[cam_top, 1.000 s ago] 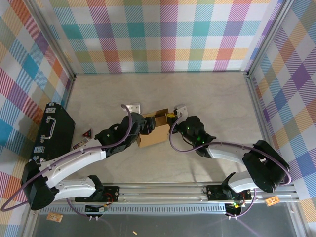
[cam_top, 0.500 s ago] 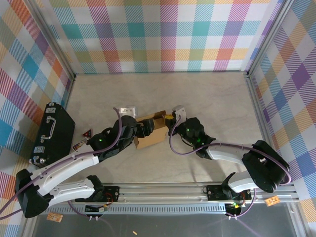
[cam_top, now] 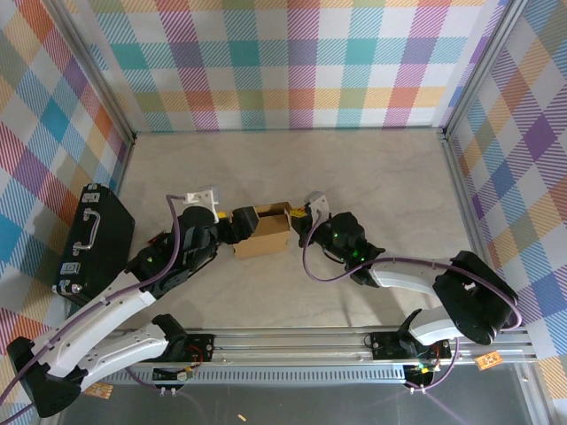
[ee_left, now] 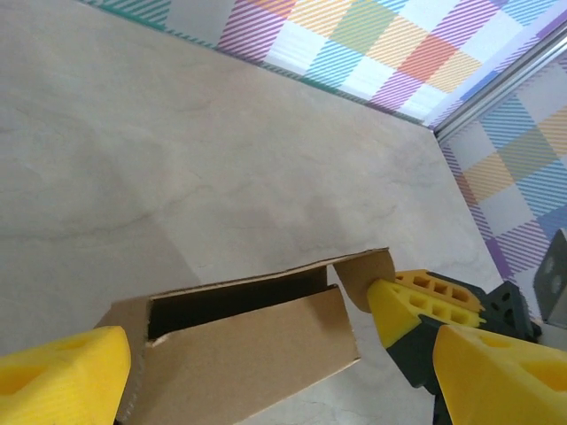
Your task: Fold the paper box
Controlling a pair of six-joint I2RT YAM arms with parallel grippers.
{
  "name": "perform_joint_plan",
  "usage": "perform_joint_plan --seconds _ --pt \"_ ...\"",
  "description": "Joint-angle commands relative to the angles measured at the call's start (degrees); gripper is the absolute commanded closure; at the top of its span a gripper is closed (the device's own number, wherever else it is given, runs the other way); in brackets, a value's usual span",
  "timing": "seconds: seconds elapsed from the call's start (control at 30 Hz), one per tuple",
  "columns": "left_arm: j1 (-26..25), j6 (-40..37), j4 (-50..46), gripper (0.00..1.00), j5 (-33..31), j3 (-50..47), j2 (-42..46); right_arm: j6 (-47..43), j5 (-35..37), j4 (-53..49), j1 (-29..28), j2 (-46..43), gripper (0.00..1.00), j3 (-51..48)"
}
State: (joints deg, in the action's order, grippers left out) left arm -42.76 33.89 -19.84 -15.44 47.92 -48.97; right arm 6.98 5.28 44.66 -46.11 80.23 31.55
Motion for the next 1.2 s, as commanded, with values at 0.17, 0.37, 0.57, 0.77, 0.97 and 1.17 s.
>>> perform_joint_plan --seconds 0.17,0.37,0.57,0.77,0.97,1.17 --pt "3.08 1.00 -5.38 0.11 -2.21 -0.86 1.39 -0.51 -1.37 0.97 -0.41 0.59 0.98 -0.35" --pt "13.55 4.18 -7.79 0.09 10.69 0.63 0.36 -2.09 -1.88 -0.79 -0.54 -0.33 0.98 -0.03" --pt "20.80 11.23 0.62 0.07 26.71 -1.41 -4.20 -2.58 -3.16 -0.81 -0.57 -0.44 0.98 -0.02" --pt "21.27 15.09 3.40 0.02 30.12 -1.43 -8.20 -2.77 -3.34 -1.56 -0.74 -0.42 0.98 0.15" --pt "23.41 1.07 -5.35 0.00 21.69 0.53 -2.44 -2.85 -2.74 -3.09 -0.83 -0.51 0.98 0.80" --pt "23.43 -18.79 7.65 0.00 22.84 -9.48 5.67 -5.26 -1.06 -6.57 -0.74 -1.34 0.99 2.60"
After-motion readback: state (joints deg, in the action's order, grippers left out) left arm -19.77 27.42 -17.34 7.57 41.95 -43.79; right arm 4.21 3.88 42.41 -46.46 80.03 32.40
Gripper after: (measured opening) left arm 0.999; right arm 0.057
